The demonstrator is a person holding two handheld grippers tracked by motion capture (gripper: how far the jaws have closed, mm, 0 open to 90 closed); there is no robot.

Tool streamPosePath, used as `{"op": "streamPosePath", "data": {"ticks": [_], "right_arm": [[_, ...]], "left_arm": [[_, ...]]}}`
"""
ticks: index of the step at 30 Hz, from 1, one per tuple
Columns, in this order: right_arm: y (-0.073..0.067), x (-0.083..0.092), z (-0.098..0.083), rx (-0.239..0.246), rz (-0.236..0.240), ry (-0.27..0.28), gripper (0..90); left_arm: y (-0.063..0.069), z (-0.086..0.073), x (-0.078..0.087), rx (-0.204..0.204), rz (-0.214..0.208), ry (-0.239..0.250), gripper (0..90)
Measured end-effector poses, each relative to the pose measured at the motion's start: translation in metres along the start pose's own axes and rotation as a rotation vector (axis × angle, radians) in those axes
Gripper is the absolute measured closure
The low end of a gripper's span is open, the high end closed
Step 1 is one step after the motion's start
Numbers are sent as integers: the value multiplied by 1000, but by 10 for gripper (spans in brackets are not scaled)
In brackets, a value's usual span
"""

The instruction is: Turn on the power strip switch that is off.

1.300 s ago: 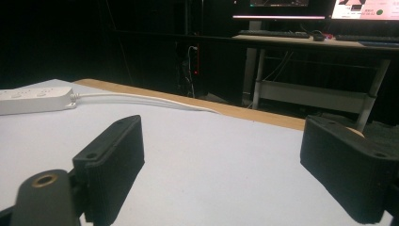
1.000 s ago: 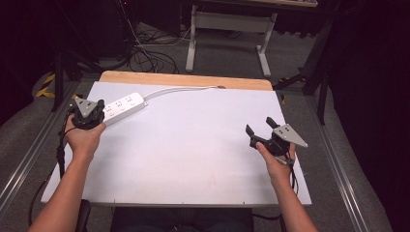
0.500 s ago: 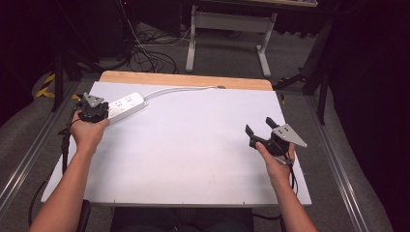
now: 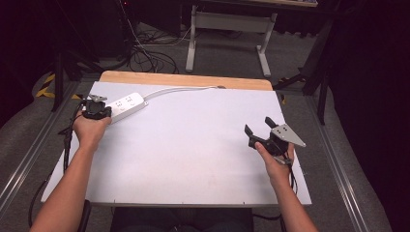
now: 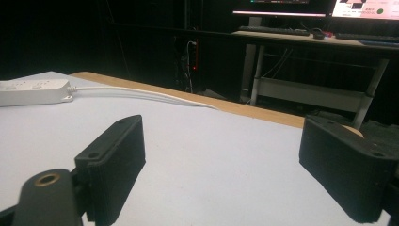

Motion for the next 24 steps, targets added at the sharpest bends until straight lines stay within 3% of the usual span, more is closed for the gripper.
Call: {"op": "streamPosePath", "data": {"ticks": [6, 13, 24], "right_arm": [[-1, 0, 0, 1, 0, -4, 161], [1, 0, -1, 0, -7, -10, 170], [3, 1, -1, -21, -13, -18, 171]], "left_arm": [[2, -1, -2, -5, -26, -5, 900], [-1, 1, -4, -20, -5, -23, 900], [0, 1, -3, -24, -16, -23, 900]]}}
Point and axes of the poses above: each handheld gripper's, and its own axes: x roughly backward along the jaws, z roughly out of its top, y roughly to its right, the point moved 5 cm from there along -x, roughly forward along the jaws, and after that the axes turned 2 degrees about -y, right-handed, at the moved point
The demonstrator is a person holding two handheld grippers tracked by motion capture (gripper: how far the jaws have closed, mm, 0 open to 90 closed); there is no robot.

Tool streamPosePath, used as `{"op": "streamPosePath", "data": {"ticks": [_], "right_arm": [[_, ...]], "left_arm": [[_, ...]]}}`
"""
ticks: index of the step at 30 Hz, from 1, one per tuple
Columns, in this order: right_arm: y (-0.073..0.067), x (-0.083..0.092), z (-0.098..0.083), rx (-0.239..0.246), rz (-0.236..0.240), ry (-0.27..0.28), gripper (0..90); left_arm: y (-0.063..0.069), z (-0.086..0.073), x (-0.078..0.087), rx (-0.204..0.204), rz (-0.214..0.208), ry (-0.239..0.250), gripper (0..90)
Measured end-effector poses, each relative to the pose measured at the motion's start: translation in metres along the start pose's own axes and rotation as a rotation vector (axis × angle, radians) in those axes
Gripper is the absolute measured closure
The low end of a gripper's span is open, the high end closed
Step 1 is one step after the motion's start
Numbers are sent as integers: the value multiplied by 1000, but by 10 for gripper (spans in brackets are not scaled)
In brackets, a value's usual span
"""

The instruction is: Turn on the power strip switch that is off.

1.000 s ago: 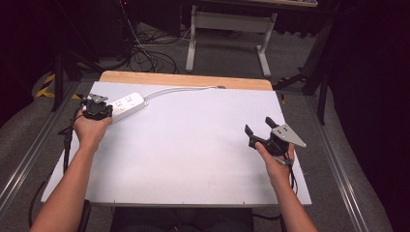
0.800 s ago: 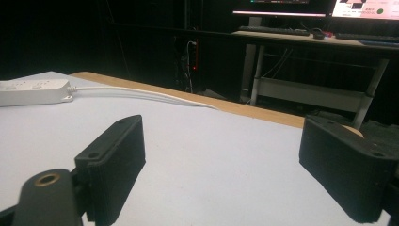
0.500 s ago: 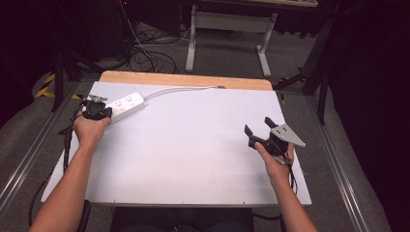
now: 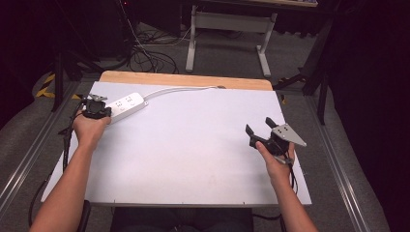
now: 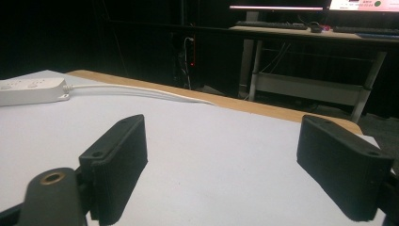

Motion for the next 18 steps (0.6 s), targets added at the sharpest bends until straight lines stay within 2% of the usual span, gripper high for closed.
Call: {"op": "streamPosePath", "data": {"ticks": [3, 4, 5, 6, 9, 11, 14, 16, 18], "right_arm": [[0, 0, 0, -1, 0, 1, 172], [0, 0, 0, -1, 1, 0, 172], [0, 0, 0, 0, 2, 1, 173], [0, 0, 0, -1, 2, 1, 174], [0, 1, 1, 0, 2, 5, 174], [0, 1, 1, -4, 2, 3, 174], [0, 1, 1, -5, 4, 5, 174], [0, 0, 1, -4, 5, 5, 174], [1, 0, 1, -3, 4, 3, 175]], "left_arm": [[2, 0, 0, -4, -9, -2, 900], [1, 0, 0, -2, 18, -8, 900], [1, 0, 0, -2, 18, -8, 900], [0, 0, -1, -5, 41, -20, 900], [-5, -2, 2, 31, -16, -19, 900], [-5, -3, 2, 34, -29, -15, 900], [-6, -2, 1, 29, -25, 3, 900], [-5, -1, 1, 41, -55, 17, 900], [-2, 0, 0, 20, -55, 17, 900]]}}
Point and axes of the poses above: each handheld gripper's, and its own axes: x roughly backward along the jaws, z roughly out of its top, y roughly to its right, the point moved 5 cm from there along -x, roughly forward along the jaws, and after that the axes turned 2 degrees about -y, right-handed, at the moved point
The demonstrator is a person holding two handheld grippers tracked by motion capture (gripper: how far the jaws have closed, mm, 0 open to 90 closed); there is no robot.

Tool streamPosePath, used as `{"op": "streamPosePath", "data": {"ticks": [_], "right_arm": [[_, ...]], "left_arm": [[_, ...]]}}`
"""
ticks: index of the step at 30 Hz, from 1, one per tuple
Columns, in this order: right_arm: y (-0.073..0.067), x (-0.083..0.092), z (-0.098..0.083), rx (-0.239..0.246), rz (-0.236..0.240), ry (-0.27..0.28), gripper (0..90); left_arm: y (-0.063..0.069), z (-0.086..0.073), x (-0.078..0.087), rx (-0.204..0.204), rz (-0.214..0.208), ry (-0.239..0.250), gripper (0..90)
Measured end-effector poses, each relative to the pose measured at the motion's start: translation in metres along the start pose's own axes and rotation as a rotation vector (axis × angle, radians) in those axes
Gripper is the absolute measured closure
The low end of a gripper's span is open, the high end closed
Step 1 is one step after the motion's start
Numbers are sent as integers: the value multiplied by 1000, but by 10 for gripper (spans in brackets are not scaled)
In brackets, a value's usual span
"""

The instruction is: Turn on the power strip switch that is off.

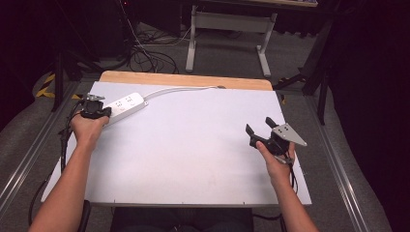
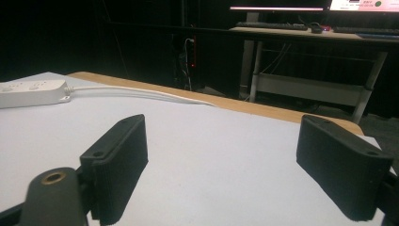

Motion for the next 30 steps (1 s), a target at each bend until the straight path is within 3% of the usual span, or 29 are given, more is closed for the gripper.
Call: {"op": "streamPosePath", "data": {"ticks": [4, 7, 18, 26, 30], "right_arm": [[1, 0, 0, -4, -1, -2, 175], [1, 1, 0, -3, -5, 2, 175], [2, 0, 0, -8, -3, -2, 175], [1, -1, 0, -6, -3, -3, 176], [1, 0, 0, -5, 0, 0, 177]], "left_arm": [[2, 0, 0, 3, 0, -4, 900], [3, 0, 0, -20, 20, -13, 900], [3, -1, -1, -7, 13, -13, 900], [4, -2, -2, -20, 24, -17, 900], [2, -3, -2, 5, 5, -11, 900]]}}
Point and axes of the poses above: each handheld gripper's, and its own axes: x roughly backward along the jaws, z roughly out of its top, y roughly to its right, the point moved 5 cm from there along -x, roughly forward along the jaws, and after that the axes turned 2 degrees about -y, right-handed, at the moved point
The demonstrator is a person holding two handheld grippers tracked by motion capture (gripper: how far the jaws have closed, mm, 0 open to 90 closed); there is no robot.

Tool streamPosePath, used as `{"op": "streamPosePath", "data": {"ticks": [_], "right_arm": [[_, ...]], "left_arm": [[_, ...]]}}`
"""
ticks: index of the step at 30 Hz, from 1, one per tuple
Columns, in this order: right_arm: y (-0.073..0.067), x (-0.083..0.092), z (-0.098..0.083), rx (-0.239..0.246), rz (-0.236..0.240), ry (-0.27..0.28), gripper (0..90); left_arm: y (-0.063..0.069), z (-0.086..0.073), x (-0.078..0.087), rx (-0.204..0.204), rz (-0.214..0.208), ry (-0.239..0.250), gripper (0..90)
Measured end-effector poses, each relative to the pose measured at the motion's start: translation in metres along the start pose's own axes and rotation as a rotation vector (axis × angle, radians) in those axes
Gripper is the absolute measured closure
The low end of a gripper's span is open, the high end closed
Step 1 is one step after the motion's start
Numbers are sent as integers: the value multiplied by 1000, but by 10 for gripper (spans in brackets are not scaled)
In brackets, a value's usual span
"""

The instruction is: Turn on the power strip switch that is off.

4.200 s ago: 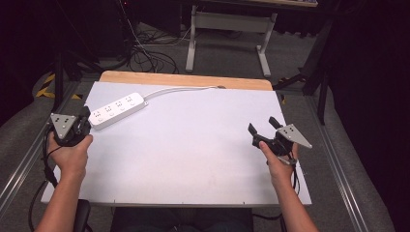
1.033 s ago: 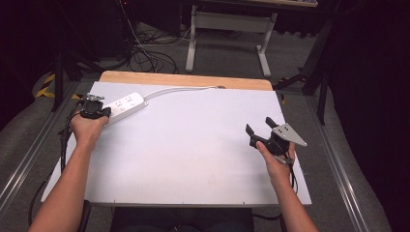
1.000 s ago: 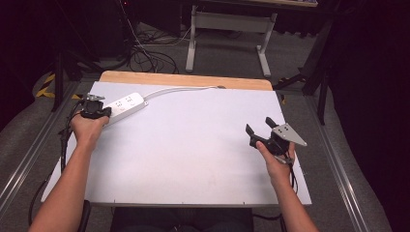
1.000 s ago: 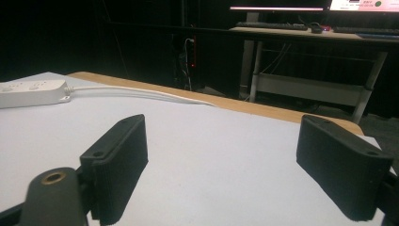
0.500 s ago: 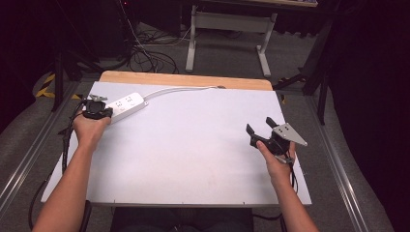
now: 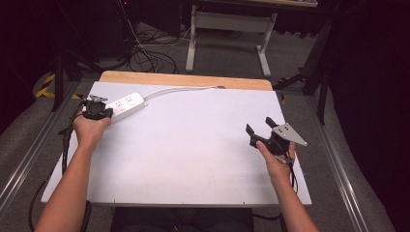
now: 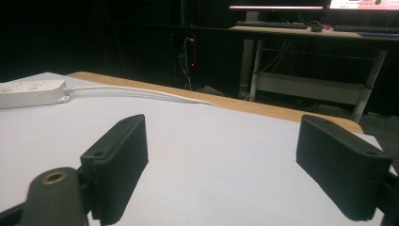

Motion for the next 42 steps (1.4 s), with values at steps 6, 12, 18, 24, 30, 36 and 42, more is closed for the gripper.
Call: {"op": "streamPosePath", "data": {"ticks": [6, 12, 18, 24, 30, 36, 42], "right_arm": [[-1, 1, 0, 0, 4, -1, 177], [-2, 1, 1, 7, 4, 0, 177], [-2, 0, 0, 10, 4, -2, 177], [-2, 0, 1, 11, 4, -1, 178], [-3, 1, 1, 11, 6, 0, 177], [-3, 3, 1, 13, 4, -3, 177], [-4, 6, 2, 13, -1, 1, 178]], "left_arm": [[-1, 0, -1, 13, -15, -7, 900], [-1, 0, -1, 15, -19, -11, 900], [-2, 0, -1, 22, -24, -8, 900], [-2, -1, -1, 26, -29, -7, 900], [-3, 0, -1, 35, -37, -4, 900], [-4, 0, -2, 47, -49, 3, 900], [-4, 0, -2, 47, -49, 2, 900]]}}
Point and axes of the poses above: each handheld gripper's, and its own axes: x roughly backward along the jaws, z roughly out of its top, y roughly to its right, the point moved 5 cm from there along -x, roughly forward along the jaws, and after that the axes turned 2 degrees about -y, right-handed, at the moved point
